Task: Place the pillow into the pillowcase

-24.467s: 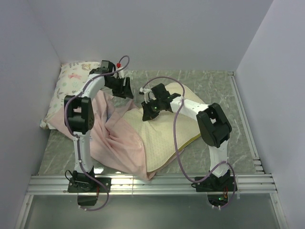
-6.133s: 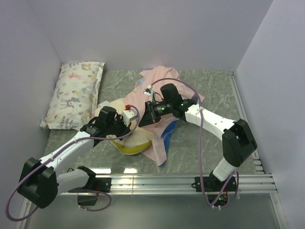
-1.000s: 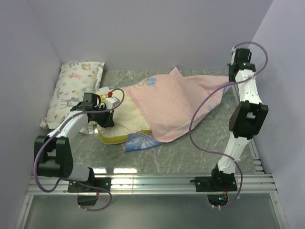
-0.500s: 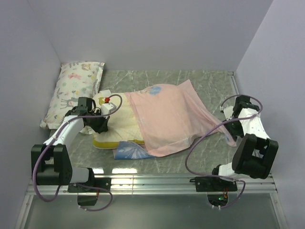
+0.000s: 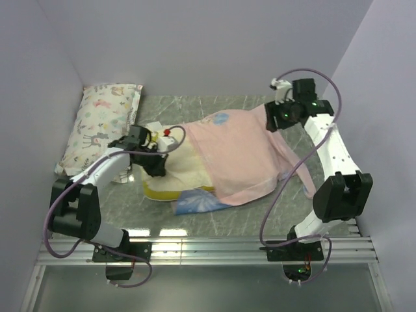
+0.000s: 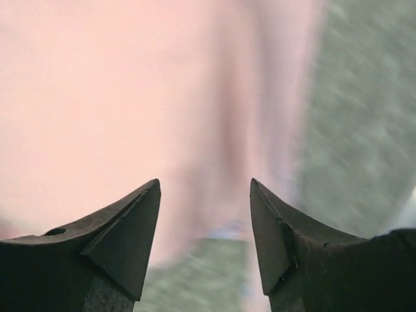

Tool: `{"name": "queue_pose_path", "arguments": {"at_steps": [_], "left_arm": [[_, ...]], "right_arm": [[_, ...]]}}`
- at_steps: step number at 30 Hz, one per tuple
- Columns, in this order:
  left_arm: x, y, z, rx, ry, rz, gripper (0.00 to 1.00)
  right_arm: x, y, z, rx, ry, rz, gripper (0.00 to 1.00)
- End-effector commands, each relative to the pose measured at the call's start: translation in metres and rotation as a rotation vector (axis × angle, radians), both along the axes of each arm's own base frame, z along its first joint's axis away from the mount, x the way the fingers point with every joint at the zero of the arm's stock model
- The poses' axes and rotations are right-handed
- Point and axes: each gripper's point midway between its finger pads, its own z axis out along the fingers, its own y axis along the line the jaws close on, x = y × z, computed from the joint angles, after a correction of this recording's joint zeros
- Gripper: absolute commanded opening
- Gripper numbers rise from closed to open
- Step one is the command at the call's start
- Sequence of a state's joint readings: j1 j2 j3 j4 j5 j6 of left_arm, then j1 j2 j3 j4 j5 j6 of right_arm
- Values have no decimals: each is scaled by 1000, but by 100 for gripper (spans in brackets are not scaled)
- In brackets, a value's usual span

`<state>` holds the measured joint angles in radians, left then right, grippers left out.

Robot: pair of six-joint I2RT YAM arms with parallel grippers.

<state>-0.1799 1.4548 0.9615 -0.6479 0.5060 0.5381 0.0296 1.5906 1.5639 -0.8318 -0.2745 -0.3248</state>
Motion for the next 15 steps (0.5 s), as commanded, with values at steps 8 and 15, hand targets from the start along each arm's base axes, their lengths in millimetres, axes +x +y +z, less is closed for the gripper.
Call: {"name": "queue_pose_path", "arguments": {"at_steps": [8, 15], "left_arm": [[-45, -159, 51, -343, 99, -113, 10], [-60, -149, 31, -172, 13, -241, 25]], "right_arm": [[-10, 12, -73, -87, 267, -158, 64], [10, 36, -160, -118, 405, -78, 63]]}}
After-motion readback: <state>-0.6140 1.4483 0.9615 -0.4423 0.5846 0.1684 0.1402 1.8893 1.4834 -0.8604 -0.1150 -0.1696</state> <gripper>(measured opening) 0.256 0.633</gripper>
